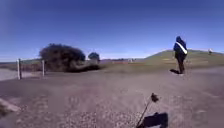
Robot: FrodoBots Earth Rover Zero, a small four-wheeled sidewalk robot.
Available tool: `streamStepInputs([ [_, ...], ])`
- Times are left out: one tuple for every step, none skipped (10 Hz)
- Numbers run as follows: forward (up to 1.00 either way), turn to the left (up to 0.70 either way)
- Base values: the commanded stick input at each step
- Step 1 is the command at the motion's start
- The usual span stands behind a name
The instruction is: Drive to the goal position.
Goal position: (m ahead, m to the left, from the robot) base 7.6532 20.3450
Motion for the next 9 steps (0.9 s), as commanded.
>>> streamStepInputs([
  [1.00, 0.00],
  [1.00, 0.14],
  [1.00, 0.29],
  [1.00, 0.36],
  [1.00, 0.39],
  [1.00, 0.40],
  [1.00, 0.40],
  [1.00, 0.40],
  [1.00, 0.40],
])
